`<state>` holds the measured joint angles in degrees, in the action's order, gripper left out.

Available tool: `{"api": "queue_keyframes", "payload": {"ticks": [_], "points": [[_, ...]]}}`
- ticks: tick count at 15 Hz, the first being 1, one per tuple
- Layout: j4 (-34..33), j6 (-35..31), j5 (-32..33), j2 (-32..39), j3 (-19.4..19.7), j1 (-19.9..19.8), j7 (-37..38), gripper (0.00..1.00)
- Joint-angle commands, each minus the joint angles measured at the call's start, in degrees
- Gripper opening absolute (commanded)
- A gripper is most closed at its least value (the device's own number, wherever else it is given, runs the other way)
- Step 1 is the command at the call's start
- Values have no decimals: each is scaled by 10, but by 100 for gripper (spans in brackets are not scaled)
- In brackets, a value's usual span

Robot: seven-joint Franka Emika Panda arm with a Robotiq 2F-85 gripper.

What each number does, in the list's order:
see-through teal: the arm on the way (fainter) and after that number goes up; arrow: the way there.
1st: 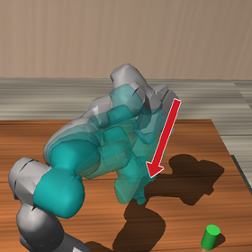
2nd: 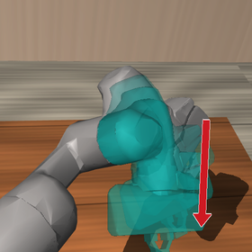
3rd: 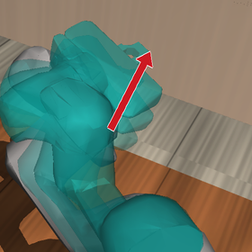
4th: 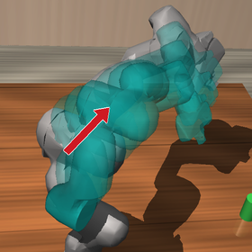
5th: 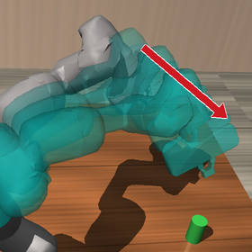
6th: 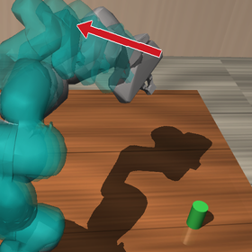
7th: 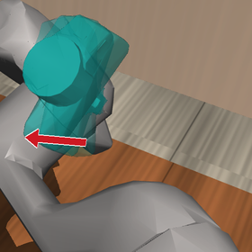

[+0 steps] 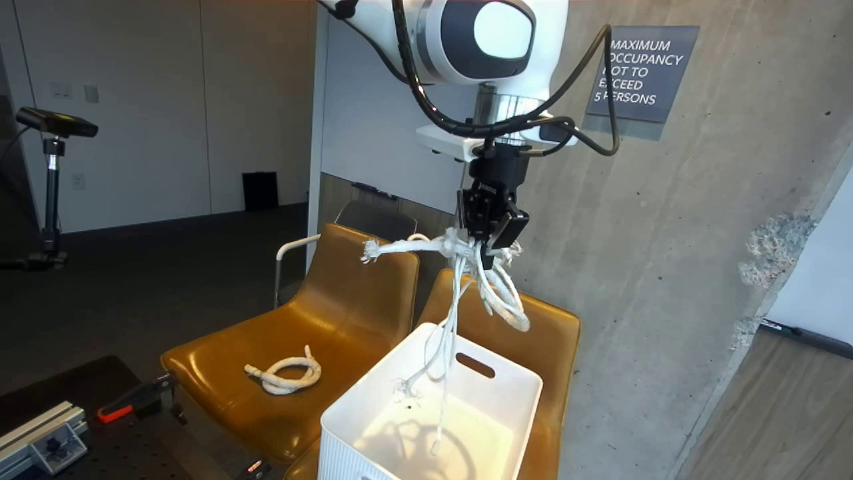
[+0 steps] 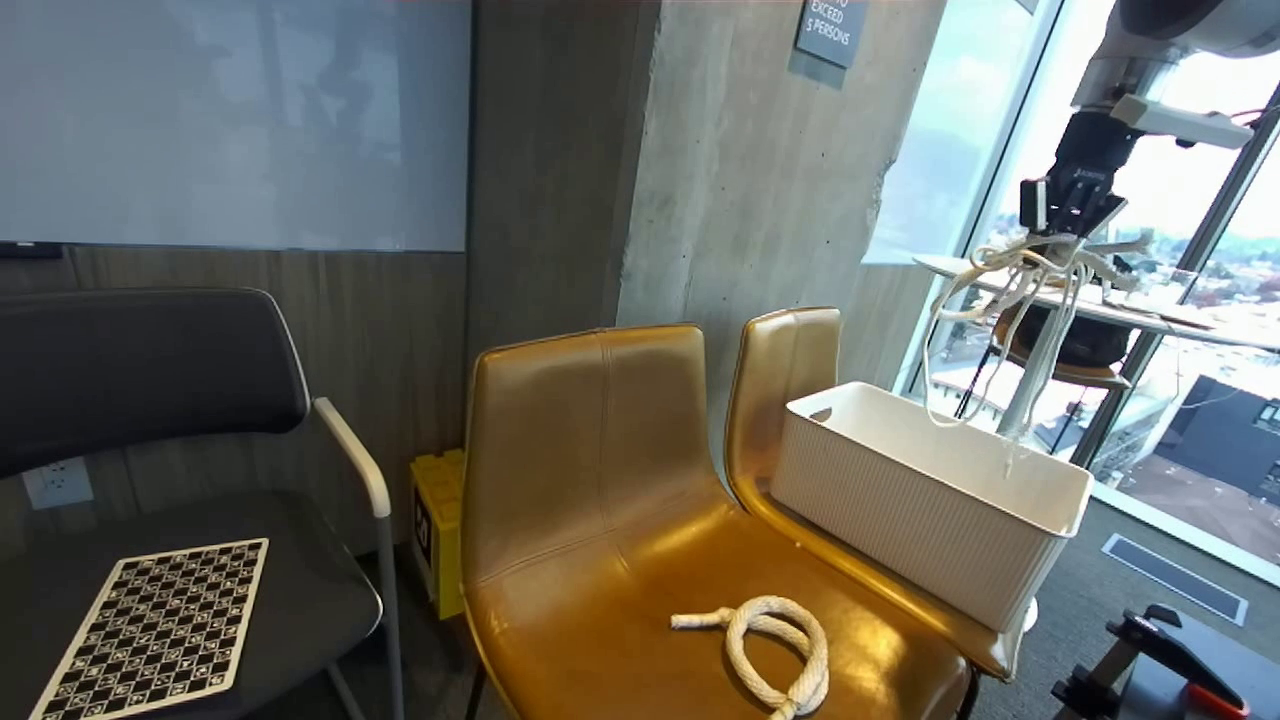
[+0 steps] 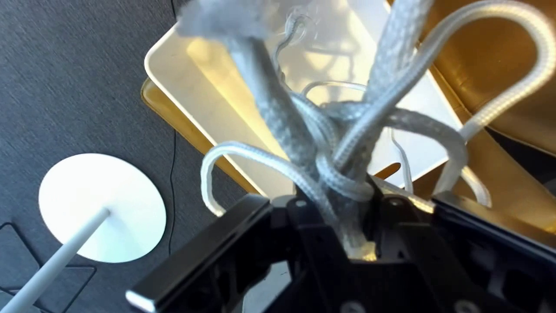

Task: Put the white cords in the storage container.

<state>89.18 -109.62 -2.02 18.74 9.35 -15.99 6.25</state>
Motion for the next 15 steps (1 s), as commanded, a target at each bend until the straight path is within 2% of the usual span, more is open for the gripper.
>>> {"api": "queue_keyframes", "payload": {"ticks": [1, 4, 6, 7, 15], "points": [[26, -27, -7, -16, 6, 4, -27, 60], [43, -44, -7, -25, 4, 6, -40, 83], [76, -65, -8, -40, -1, 12, -51, 96], [96, -78, -7, -48, -3, 17, -56, 100], [299, -211, -2, -109, -47, 92, -62, 100]]}}
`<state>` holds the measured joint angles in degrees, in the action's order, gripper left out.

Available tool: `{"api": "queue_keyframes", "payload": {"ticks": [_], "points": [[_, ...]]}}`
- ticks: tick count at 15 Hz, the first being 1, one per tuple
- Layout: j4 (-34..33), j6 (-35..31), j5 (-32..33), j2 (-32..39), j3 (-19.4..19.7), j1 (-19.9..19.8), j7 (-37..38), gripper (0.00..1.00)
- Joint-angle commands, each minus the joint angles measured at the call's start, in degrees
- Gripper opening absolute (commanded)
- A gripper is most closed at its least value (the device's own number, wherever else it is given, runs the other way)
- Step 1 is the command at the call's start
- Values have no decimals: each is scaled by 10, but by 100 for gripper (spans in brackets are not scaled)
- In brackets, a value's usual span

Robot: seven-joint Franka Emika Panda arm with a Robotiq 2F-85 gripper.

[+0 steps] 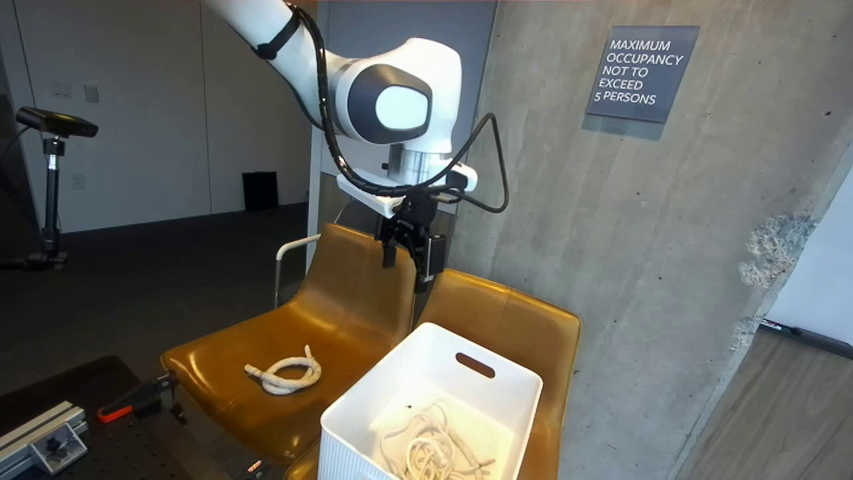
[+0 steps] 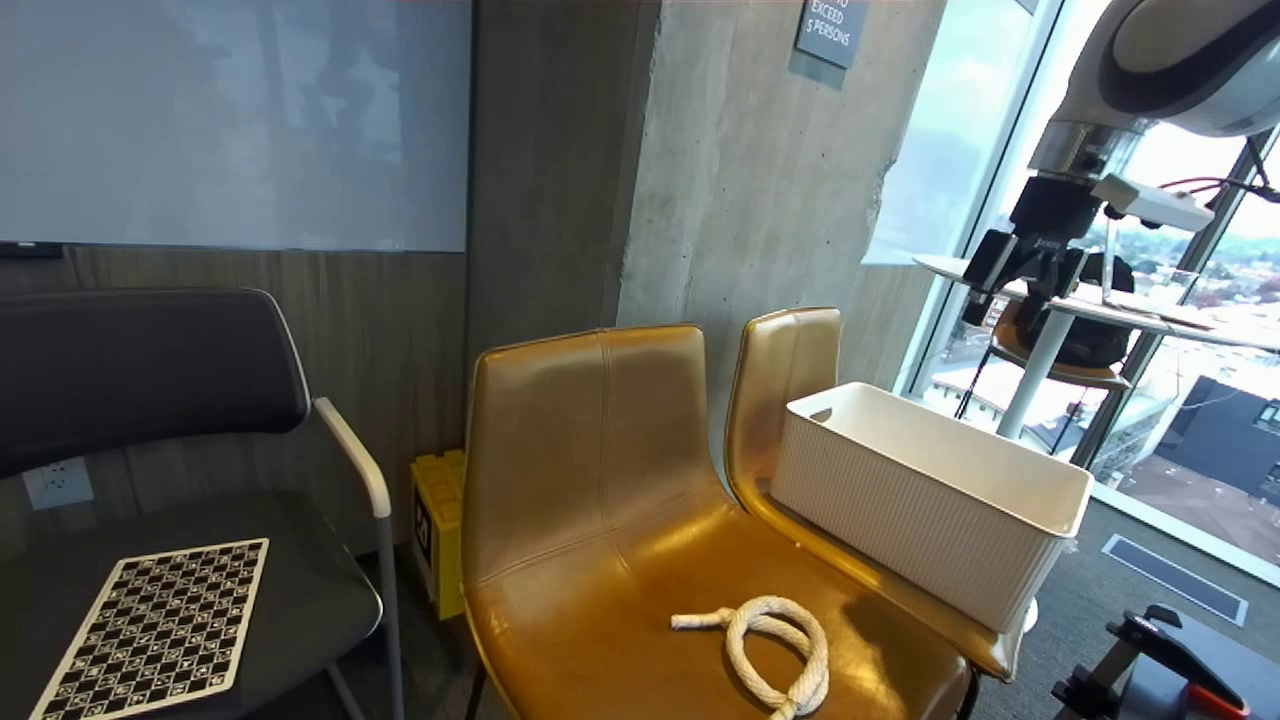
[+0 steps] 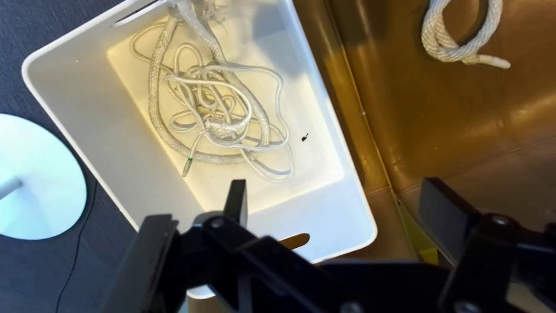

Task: Put the white cords in the storage container.

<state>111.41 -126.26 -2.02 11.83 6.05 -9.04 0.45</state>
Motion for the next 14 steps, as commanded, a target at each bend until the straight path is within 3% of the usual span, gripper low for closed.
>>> {"api": "queue_keyframes", "payload": {"ticks": [1, 7, 14], "points": [[95, -60, 0, -40, -21, 34, 0, 100], [143, -151, 25, 17, -59, 100, 46, 100], [90, -220, 63, 167, -56, 158, 102, 100]]}}
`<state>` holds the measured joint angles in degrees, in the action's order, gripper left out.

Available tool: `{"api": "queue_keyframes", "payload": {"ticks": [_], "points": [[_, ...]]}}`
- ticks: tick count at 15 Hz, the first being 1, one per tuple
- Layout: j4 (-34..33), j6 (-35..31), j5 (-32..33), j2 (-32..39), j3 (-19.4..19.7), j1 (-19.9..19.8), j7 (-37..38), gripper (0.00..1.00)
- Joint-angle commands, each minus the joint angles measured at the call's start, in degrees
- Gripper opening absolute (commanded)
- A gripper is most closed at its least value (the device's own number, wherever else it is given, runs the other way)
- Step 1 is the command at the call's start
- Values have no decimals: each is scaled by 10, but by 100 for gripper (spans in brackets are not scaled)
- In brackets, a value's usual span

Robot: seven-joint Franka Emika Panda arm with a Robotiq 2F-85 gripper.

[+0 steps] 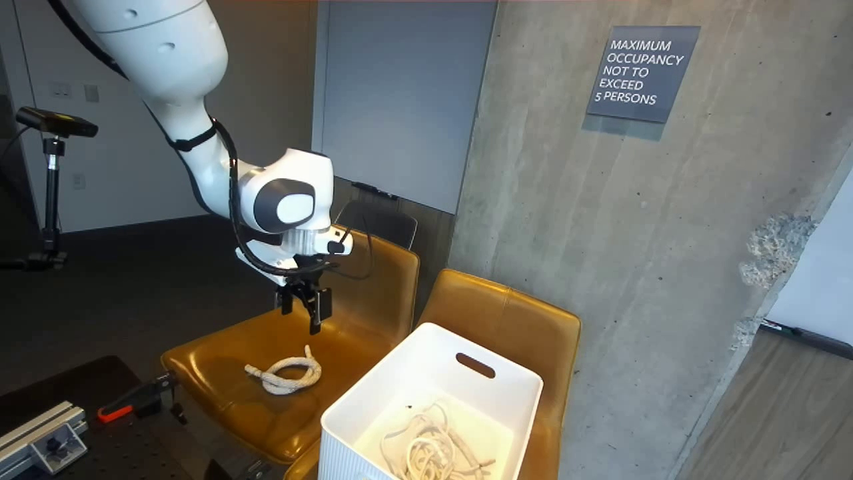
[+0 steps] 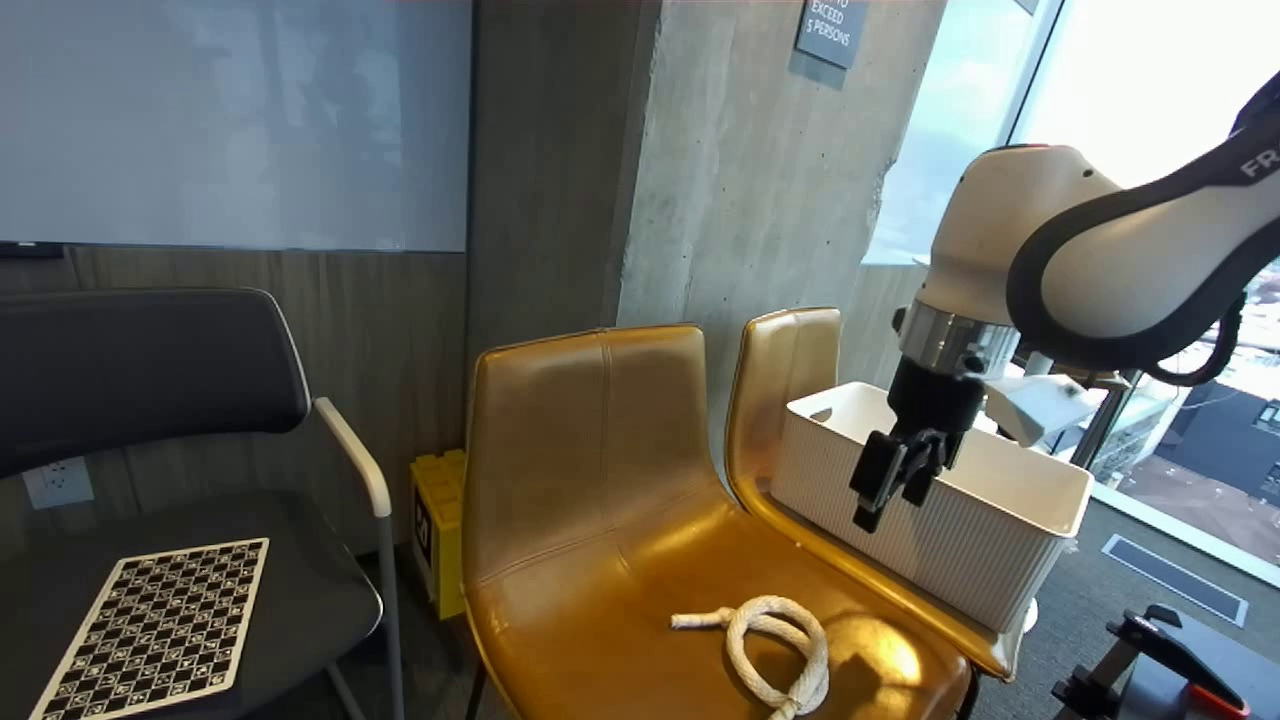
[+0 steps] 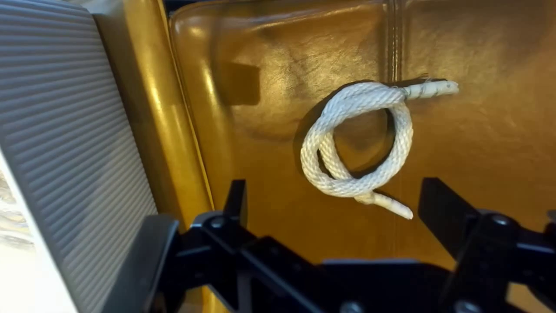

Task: Put the white cords in the storage container.

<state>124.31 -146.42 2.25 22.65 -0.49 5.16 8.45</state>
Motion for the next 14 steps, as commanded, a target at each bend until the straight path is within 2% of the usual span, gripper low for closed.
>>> {"api": "queue_keyframes", "payload": {"ticks": [1, 5, 6, 7, 9, 12, 13, 14], "points": [[-51, -23, 22, 81, 11, 20, 24, 100], [-99, -30, 27, 160, 22, 32, 31, 100], [-111, -29, 28, 176, 25, 34, 31, 94], [-123, -27, 28, 191, 27, 35, 31, 73], [-146, -23, 27, 217, 31, 38, 30, 69], [-176, -22, 28, 256, 37, 46, 32, 44], [-185, -22, 28, 267, 38, 48, 33, 38], [-194, -21, 28, 277, 40, 51, 34, 36]]}}
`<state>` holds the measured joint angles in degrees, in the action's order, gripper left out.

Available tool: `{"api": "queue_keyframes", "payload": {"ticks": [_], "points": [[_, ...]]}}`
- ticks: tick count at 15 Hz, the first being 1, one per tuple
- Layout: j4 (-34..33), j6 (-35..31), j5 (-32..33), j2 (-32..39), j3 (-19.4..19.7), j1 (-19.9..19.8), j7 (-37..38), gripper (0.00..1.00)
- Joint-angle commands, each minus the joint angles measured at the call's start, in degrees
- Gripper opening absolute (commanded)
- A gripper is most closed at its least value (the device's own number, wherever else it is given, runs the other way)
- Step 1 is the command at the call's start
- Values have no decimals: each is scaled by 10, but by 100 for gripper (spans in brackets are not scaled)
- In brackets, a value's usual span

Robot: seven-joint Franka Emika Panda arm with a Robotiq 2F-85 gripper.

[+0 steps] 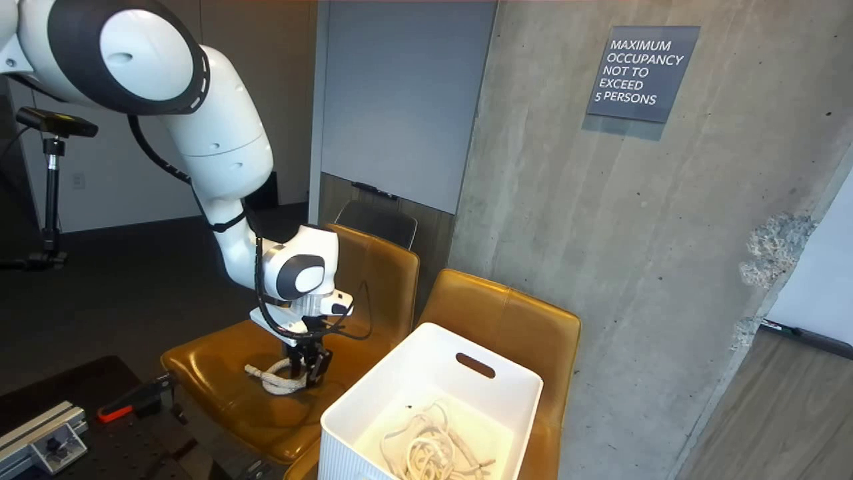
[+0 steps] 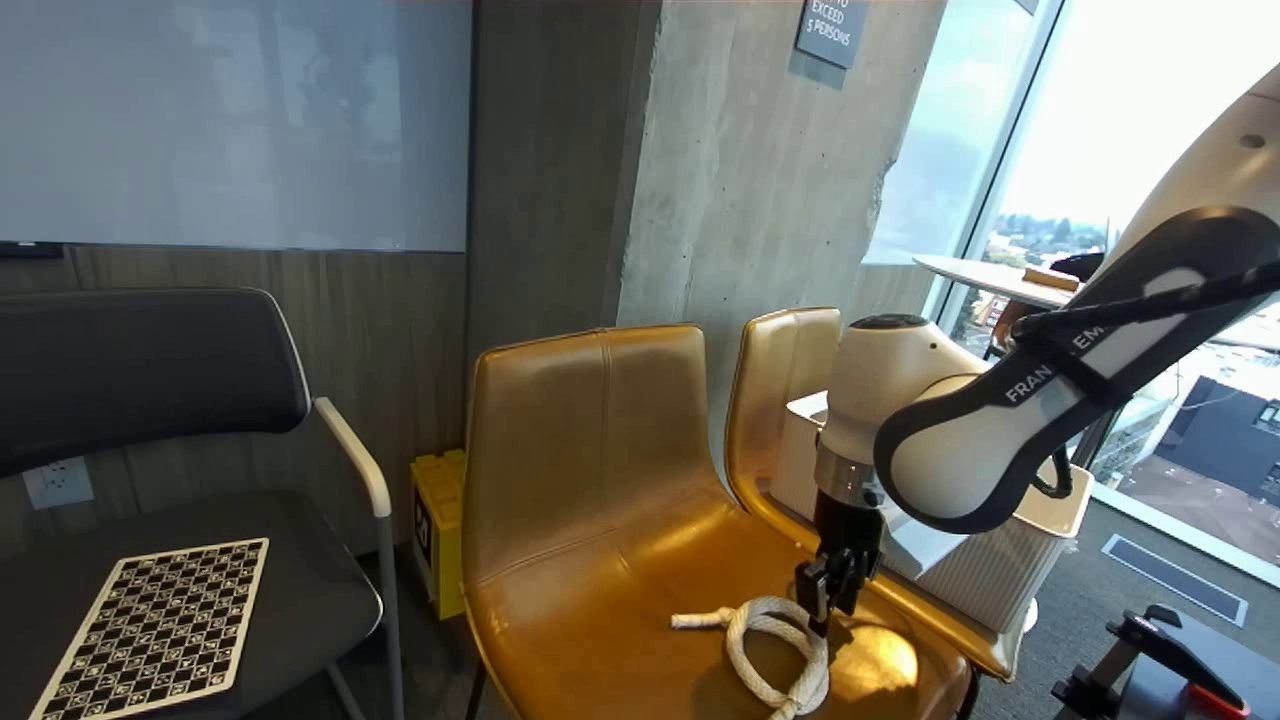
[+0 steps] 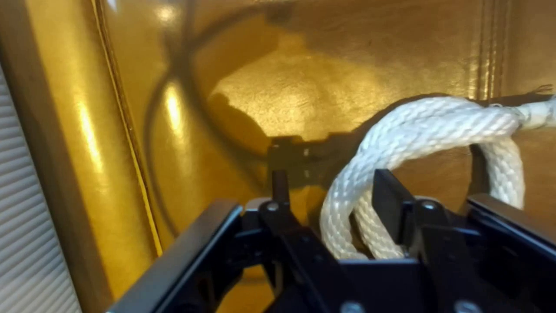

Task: Put the white cords in the storage container.

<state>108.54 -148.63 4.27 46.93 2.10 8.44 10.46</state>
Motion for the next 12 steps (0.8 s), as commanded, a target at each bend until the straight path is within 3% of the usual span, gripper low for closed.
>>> {"api": "queue_keyframes", "payload": {"ticks": [1, 4, 5, 6, 7, 9, 12], "points": [[-46, 3, 8, 44, 16, 21, 15, 34], [-71, 9, 7, 63, 21, 28, 18, 18], [-78, 11, 7, 68, 22, 29, 18, 7], [-83, 12, 6, 71, 22, 29, 19, 13], [-87, 13, 7, 74, 23, 30, 20, 32], [-94, 17, 7, 76, 25, 31, 21, 36], [-106, 21, 7, 82, 30, 31, 23, 57]]}}
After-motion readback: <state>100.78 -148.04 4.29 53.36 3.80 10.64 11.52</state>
